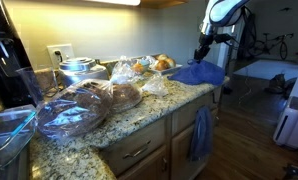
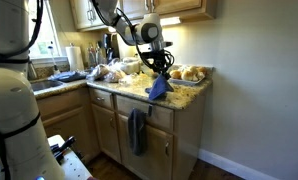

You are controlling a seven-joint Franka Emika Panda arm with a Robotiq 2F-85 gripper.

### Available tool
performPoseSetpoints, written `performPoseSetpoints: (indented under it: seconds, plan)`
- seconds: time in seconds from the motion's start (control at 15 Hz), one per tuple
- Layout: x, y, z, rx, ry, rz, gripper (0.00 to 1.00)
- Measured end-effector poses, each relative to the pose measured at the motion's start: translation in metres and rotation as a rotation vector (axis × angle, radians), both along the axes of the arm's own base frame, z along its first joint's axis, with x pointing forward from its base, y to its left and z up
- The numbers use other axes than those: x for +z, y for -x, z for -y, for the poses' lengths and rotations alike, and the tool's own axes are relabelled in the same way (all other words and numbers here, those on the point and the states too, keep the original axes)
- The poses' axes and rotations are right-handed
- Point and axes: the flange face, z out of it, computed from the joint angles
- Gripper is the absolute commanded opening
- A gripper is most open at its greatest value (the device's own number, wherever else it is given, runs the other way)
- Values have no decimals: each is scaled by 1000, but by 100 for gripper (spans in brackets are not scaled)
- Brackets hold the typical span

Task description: Take the top towel, hang it on the hook and put it back on the counter

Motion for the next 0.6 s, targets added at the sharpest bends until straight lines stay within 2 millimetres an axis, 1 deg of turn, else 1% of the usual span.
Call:
performPoseSetpoints:
  seconds: [0.2, 0.6]
  plan:
    - [-13, 2, 0, 18, 5, -23, 9]
    - [-49, -1, 5, 55, 12, -81, 9]
